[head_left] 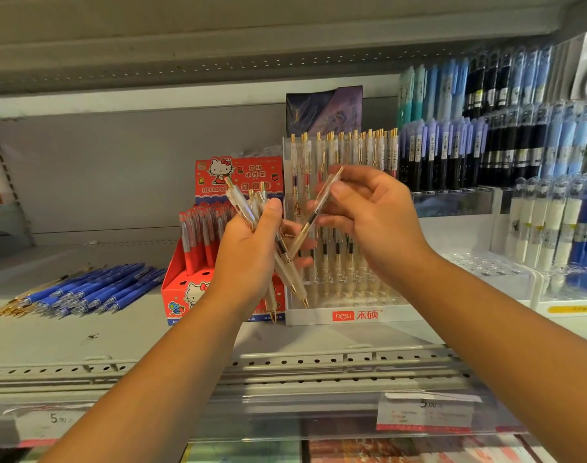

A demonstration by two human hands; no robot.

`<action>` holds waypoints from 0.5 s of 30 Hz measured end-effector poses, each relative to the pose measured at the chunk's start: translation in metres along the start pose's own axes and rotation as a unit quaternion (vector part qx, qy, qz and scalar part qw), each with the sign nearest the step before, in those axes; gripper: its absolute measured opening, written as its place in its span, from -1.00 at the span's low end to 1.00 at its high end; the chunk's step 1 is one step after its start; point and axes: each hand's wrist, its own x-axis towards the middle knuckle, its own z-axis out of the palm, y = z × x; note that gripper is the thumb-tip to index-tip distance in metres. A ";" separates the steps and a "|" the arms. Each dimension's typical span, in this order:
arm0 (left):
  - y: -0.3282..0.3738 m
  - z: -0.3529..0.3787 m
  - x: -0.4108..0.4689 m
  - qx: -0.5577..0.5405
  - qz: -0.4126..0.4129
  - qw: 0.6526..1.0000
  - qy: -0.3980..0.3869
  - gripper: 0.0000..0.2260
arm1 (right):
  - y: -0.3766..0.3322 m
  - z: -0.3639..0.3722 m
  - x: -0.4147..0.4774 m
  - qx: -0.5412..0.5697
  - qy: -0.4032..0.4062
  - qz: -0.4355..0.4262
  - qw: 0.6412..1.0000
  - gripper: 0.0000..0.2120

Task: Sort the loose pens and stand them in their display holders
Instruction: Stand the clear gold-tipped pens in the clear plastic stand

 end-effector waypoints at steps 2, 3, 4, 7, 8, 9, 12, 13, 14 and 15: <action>-0.001 -0.002 0.001 0.002 -0.010 1.000 0.009 -0.68 | -0.001 -0.004 0.004 0.015 0.041 0.011 0.999 -0.83; -0.001 -0.002 0.001 -0.001 -0.016 1.000 0.011 -0.69 | -0.001 -0.006 0.006 0.013 0.064 0.015 0.998 -0.83; -0.001 -0.002 0.001 -0.002 -0.022 1.000 0.009 -0.72 | -0.001 -0.009 0.008 -0.002 0.088 0.014 0.996 -0.81; 0.000 -0.002 0.001 0.011 -0.027 1.000 0.004 -0.84 | 0.001 -0.014 0.011 -0.109 0.132 -0.029 0.985 -0.79; -0.001 -0.002 0.001 0.016 -0.025 1.000 0.004 -0.84 | 0.001 -0.015 0.010 -0.148 0.137 -0.051 0.978 -0.79; -0.001 -0.002 0.002 0.023 -0.020 1.000 0.003 -0.83 | 0.002 -0.015 0.009 -0.179 0.137 -0.072 0.972 -0.81; -0.001 -0.002 0.002 0.072 0.001 0.997 0.004 -0.81 | 0.004 -0.013 0.007 -0.228 0.117 -0.104 0.961 -0.83; -0.001 -0.002 0.001 0.089 0.009 0.996 0.006 -0.81 | 0.005 -0.013 0.006 -0.238 0.107 -0.107 0.959 -0.81; 0.000 -0.002 0.001 0.102 0.015 0.995 0.009 -0.81 | 0.006 -0.012 0.006 -0.249 0.095 -0.106 0.958 -0.80; 0.000 -0.002 0.001 0.111 0.019 0.994 0.010 -0.81 | 0.007 -0.012 0.006 -0.260 0.083 -0.103 0.956 -0.78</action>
